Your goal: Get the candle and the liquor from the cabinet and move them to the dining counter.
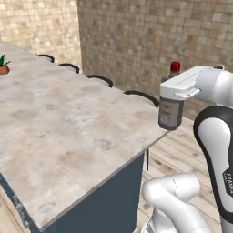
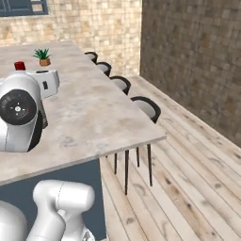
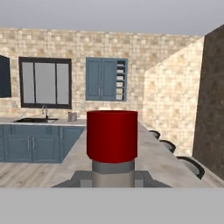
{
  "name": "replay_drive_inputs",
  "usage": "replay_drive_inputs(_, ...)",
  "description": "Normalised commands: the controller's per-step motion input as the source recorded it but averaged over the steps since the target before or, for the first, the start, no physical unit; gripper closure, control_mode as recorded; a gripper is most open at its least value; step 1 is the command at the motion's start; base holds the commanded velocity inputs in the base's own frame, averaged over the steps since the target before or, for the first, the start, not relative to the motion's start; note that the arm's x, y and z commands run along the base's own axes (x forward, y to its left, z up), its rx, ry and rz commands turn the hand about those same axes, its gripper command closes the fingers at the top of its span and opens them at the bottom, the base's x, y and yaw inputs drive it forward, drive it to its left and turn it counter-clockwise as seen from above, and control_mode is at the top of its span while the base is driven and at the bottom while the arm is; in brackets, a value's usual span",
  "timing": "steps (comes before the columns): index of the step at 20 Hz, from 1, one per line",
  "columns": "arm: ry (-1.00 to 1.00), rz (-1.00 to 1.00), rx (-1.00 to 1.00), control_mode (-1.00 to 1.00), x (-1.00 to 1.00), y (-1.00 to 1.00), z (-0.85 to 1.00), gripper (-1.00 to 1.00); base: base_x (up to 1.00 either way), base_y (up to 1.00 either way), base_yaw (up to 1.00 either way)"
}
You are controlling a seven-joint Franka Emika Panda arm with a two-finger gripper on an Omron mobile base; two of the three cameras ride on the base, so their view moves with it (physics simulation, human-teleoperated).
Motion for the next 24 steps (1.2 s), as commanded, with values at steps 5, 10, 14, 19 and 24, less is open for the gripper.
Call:
replay_drive_inputs(5,0.0,0.0,0.0,1.0,0.0,0.0,0.0,1.0,0.32,-0.67,0.36)
replay_drive_inputs(10,0.0,0.0,0.0,1.0,0.0,0.0,0.0,1.0,0.35,-0.6,0.39)
replay_drive_inputs(14,0.0,0.0,0.0,1.0,0.0,0.0,0.0,1.0,0.29,-0.55,0.41)
replay_drive_inputs(19,0.0,0.0,0.0,1.0,0.0,0.0,0.0,1.0,0.24,-0.58,0.41)
replay_drive_inputs(24,0.0,0.0,0.0,1.0,0.0,0.0,0.0,1.0,0.22,-0.58,0.41)
